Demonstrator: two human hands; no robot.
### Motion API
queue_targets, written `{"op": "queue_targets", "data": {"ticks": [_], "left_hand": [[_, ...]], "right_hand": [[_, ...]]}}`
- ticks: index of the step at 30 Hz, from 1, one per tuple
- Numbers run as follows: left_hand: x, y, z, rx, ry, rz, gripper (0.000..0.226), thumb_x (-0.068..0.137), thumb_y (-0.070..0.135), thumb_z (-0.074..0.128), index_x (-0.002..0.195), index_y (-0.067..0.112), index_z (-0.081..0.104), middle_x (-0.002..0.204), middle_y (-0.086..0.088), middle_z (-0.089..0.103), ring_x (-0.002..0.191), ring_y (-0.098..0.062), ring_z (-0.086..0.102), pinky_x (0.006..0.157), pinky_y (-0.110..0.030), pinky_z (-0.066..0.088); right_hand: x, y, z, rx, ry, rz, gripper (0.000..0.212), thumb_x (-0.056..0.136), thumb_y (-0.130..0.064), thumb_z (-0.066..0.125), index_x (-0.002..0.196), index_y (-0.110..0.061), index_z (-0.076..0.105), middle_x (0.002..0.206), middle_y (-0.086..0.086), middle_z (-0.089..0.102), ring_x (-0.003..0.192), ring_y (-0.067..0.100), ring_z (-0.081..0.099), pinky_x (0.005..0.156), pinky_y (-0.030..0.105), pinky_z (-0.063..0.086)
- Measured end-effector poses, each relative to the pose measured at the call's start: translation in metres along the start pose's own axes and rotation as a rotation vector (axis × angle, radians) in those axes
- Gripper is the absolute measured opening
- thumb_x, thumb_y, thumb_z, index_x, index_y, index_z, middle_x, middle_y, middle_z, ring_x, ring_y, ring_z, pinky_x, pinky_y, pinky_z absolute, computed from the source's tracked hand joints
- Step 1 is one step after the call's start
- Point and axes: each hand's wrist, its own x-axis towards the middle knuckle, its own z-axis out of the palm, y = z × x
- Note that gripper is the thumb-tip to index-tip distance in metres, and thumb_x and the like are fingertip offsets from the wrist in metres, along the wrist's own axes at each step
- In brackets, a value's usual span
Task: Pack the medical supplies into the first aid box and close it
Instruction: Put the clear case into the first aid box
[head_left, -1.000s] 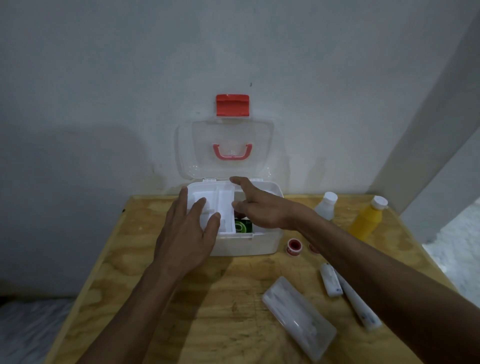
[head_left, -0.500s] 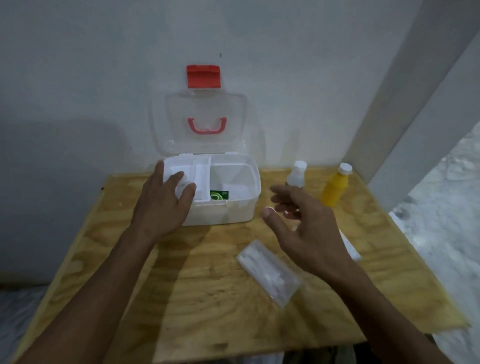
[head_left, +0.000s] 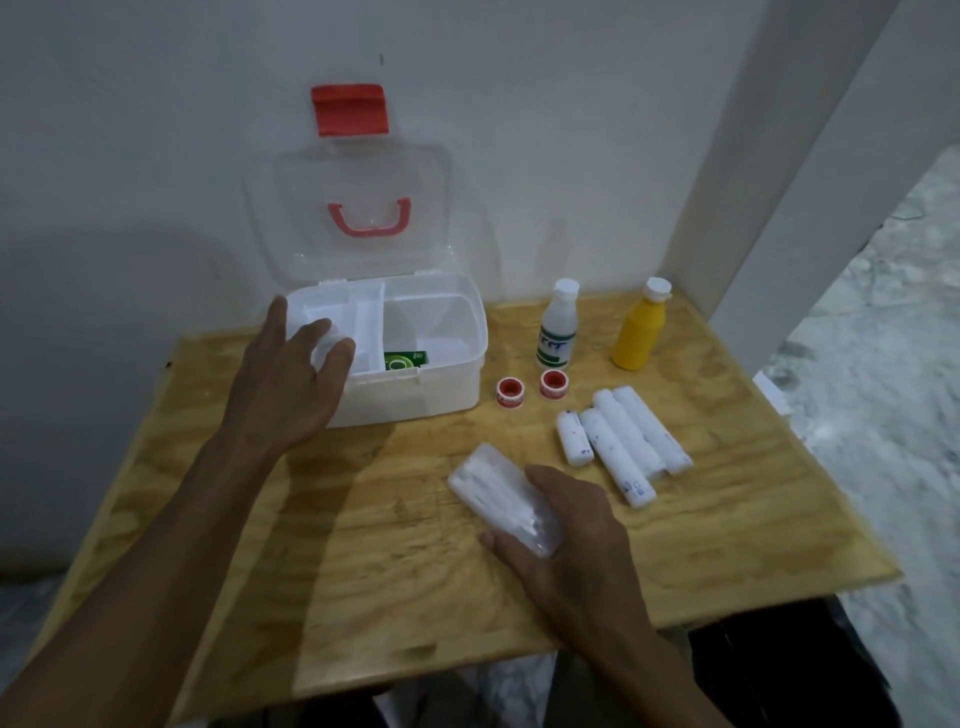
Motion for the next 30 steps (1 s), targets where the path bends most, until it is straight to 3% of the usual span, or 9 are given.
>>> {"op": "queue_targets", "data": {"ticks": [7, 11, 16, 25, 30], "left_hand": [[0.0, 0.0, 0.0, -0.007, 0.01, -0.003, 0.062, 0.093, 0.062, 0.028, 0.142, 0.026, 0.044, 0.163, -0.004, 0.008, 0.144, -0.036, 0.024, 0.112, -0.051, 0.03], [-0.001, 0.001, 0.0, -0.01, 0.012, -0.007, 0.061, 0.094, 0.061, 0.028, 0.142, 0.026, 0.044, 0.163, -0.003, 0.007, 0.145, -0.034, 0.022, 0.112, -0.05, 0.029], [-0.001, -0.001, 0.001, -0.035, 0.008, -0.011, 0.064, 0.092, 0.064, 0.028, 0.142, 0.027, 0.043, 0.163, -0.002, 0.007, 0.145, -0.034, 0.022, 0.111, -0.051, 0.031], [-0.002, 0.002, -0.002, -0.052, 0.004, -0.027, 0.06, 0.094, 0.06, 0.033, 0.143, 0.027, 0.044, 0.164, 0.0, 0.005, 0.146, -0.031, 0.02, 0.112, -0.048, 0.027], [-0.001, 0.001, 0.0, -0.032, 0.012, -0.021, 0.063, 0.092, 0.063, 0.031, 0.143, 0.027, 0.044, 0.164, 0.0, 0.005, 0.146, -0.031, 0.022, 0.11, -0.05, 0.032]], "right_hand": [[-0.003, 0.007, 0.006, -0.061, 0.022, 0.027, 0.067, 0.073, -0.055, 0.071, 0.121, -0.009, 0.062, 0.112, 0.005, 0.067, 0.103, 0.026, 0.06, 0.093, 0.013, 0.028], [-0.001, 0.005, 0.003, -0.037, -0.01, 0.035, 0.067, 0.07, -0.055, 0.072, 0.122, -0.013, 0.064, 0.113, -0.003, 0.066, 0.104, 0.02, 0.059, 0.092, 0.017, 0.034], [0.004, -0.006, -0.014, 0.115, -0.042, 0.093, 0.072, 0.064, -0.064, 0.07, 0.124, -0.025, 0.064, 0.115, -0.025, 0.052, 0.107, -0.001, 0.051, 0.089, -0.002, 0.029], [0.057, -0.043, -0.055, 0.272, 0.018, -0.091, 0.061, 0.065, -0.06, 0.077, 0.118, -0.032, 0.065, 0.12, -0.027, 0.059, 0.117, -0.007, 0.053, 0.094, 0.01, 0.043], [0.121, -0.066, -0.062, 0.253, 0.001, -0.184, 0.061, 0.066, -0.051, 0.081, 0.118, -0.022, 0.069, 0.118, -0.012, 0.066, 0.108, -0.001, 0.06, 0.081, 0.014, 0.051]]}}
